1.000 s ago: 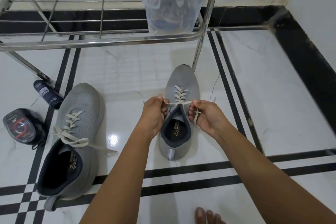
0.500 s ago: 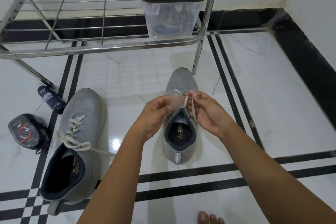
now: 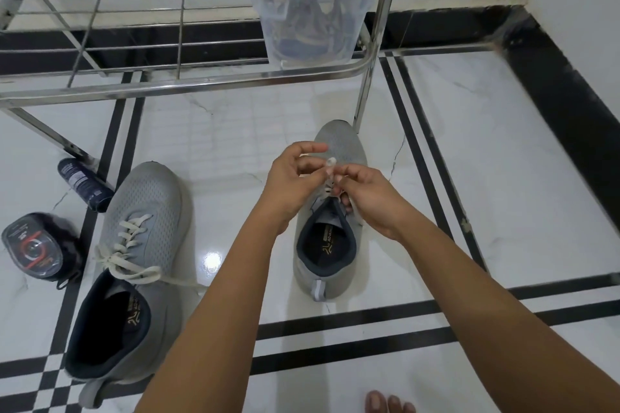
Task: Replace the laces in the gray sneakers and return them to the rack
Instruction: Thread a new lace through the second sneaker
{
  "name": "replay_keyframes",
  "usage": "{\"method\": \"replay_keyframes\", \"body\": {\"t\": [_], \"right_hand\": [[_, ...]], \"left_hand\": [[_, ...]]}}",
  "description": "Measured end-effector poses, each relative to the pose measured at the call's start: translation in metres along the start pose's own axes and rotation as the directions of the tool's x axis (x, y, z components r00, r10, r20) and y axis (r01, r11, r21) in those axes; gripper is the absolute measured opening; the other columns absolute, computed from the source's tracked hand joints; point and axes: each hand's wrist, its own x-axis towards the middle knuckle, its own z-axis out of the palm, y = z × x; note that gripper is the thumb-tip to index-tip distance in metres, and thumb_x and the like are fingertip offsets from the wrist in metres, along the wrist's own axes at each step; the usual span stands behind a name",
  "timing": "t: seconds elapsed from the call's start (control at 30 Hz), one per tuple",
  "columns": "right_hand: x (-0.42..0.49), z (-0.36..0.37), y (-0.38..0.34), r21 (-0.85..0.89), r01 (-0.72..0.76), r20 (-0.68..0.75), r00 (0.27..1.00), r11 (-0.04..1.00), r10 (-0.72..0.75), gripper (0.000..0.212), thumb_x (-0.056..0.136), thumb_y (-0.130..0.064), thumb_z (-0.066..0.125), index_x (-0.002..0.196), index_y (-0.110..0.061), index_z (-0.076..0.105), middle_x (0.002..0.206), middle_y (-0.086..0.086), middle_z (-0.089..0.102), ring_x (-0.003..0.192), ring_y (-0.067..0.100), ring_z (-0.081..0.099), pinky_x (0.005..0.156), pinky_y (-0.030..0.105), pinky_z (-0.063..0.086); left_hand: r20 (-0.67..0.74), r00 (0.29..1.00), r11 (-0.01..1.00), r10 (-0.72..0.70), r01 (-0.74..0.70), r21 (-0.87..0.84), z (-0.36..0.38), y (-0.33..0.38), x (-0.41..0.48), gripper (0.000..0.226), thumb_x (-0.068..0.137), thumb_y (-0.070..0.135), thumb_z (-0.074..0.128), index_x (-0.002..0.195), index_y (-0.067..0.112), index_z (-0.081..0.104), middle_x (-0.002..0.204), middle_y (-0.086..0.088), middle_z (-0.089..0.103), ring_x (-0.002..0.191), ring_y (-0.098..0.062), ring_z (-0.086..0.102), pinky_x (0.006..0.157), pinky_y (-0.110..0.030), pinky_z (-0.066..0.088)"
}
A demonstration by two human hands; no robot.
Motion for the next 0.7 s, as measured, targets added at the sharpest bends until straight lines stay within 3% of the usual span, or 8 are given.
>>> {"method": "replay_keyframes", "body": {"t": [0.13,0.2,0.27,0.37,0.5,0.57,0.7], "right_hand": [[-0.001,-0.001,-0.003,0.012,0.013,0.114,0.993,1.0,-0.014,0.03,0.092,0.003,0.044,0.091,-0.021,0.063,0.084,0.011,0.055,0.069,0.017,0.042,0.059,0.024,0.035],[-0.002,-0.001,0.0,0.02,0.053,0.151,0.987,0.998,-0.055,0.022,0.093,-0.002,0.049,0.095,-0.018,0.065,0.094,0.013,0.056,0.078,0.019,0.046,0.068,0.026,0.039],[-0.002,-0.001,0.001,-0.031,0.089,0.137,0.987,0.996,-0.084,0.016,0.095,-0.011,0.051,0.096,-0.015,0.066,0.094,0.002,0.064,0.08,0.013,0.053,0.074,0.024,0.042],[0.0,0.001,0.001,-0.009,0.076,0.061,0.995,0.997,-0.076,0.02,0.097,-0.013,0.047,0.088,-0.016,0.064,0.061,-0.01,0.059,0.054,0.0,0.048,0.056,0.015,0.039],[0.002,0.001,0.002,0.202,0.027,0.069,0.997,0.979,-0.041,0.021,0.097,-0.004,0.044,0.087,-0.013,0.06,0.075,0.0,0.055,0.056,0.0,0.053,0.055,0.012,0.042],[0.003,-0.001,0.001,0.177,0.04,0.084,0.995,0.983,-0.056,0.023,0.096,-0.001,0.044,0.087,-0.013,0.06,0.081,-0.001,0.056,0.063,0.002,0.054,0.056,0.011,0.043],[0.004,-0.005,-0.004,0.047,0.063,0.099,0.993,0.997,-0.068,0.019,0.095,0.0,0.046,0.085,-0.015,0.049,0.072,0.004,0.056,0.066,0.009,0.055,0.06,0.019,0.042]], "left_hand": [[0.091,0.995,0.997,-0.036,0.03,0.067,-0.003,0.005,0.01,0.026,0.081,0.001,0.067,0.098,0.019,0.058,0.076,0.005,0.069,0.084,-0.009,0.063,0.08,-0.02,0.049],[0.121,0.991,0.998,-0.057,0.054,0.026,-0.003,0.004,0.012,0.026,0.081,-0.002,0.066,0.096,0.017,0.059,0.072,0.007,0.07,0.08,-0.008,0.066,0.077,-0.019,0.051],[0.129,0.988,0.996,-0.083,0.088,-0.032,-0.003,0.003,0.013,0.025,0.081,-0.007,0.063,0.096,0.012,0.06,0.07,0.007,0.07,0.075,-0.006,0.067,0.07,-0.017,0.052],[0.12,0.985,0.986,-0.121,0.134,-0.102,0.0,0.004,0.016,0.027,0.08,-0.008,0.062,0.102,0.008,0.061,0.075,0.004,0.071,0.072,-0.004,0.067,0.066,-0.015,0.051],[0.125,0.973,0.967,-0.196,0.213,-0.138,-0.007,-0.011,0.01,0.034,0.083,-0.002,0.062,0.117,0.004,0.059,0.105,-0.011,0.067,0.095,-0.016,0.065,0.081,-0.021,0.053],[0.152,0.966,0.963,-0.21,0.231,-0.136,-0.007,-0.018,0.004,0.028,0.086,-0.002,0.058,0.114,-0.001,0.061,0.092,-0.009,0.071,0.083,-0.014,0.068,0.076,-0.018,0.053],[0.149,0.962,0.954,-0.23,0.253,-0.158,-0.007,-0.015,0.004,0.015,0.086,-0.007,0.056,0.096,-0.001,0.066,0.072,-0.001,0.072,0.067,-0.008,0.068,0.069,-0.015,0.054]]}}
